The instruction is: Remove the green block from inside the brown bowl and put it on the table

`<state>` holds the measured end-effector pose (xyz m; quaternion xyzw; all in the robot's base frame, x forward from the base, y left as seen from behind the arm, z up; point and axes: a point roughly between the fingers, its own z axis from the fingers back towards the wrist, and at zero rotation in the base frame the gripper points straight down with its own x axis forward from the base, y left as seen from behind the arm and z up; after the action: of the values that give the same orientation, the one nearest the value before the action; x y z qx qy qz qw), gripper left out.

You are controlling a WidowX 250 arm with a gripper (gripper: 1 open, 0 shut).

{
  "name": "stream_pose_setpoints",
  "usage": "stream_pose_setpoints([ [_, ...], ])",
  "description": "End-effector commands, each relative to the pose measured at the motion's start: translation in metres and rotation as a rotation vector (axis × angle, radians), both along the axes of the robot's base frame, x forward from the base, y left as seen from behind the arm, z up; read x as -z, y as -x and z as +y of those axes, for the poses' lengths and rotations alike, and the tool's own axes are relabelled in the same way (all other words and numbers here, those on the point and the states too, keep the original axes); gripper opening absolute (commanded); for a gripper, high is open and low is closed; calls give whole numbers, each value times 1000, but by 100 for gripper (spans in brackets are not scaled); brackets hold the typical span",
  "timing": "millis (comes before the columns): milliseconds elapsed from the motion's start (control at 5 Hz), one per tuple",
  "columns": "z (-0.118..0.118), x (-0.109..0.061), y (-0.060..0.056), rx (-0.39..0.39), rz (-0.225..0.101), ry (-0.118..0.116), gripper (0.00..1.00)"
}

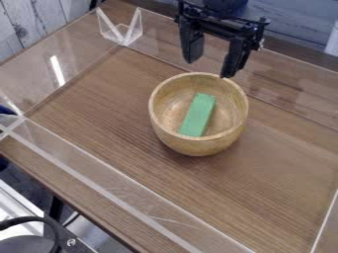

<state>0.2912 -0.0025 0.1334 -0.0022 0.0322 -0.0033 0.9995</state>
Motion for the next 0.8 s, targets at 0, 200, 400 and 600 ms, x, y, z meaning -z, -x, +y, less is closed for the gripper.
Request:
stream_pose_setpoints([
  [0,2,12,4,-1,22,-8,100],
  [200,4,29,14,8,44,-18,100],
  [400,5,47,20,13,55,-24,100],
  [600,9,61,20,5,56,-20,100],
])
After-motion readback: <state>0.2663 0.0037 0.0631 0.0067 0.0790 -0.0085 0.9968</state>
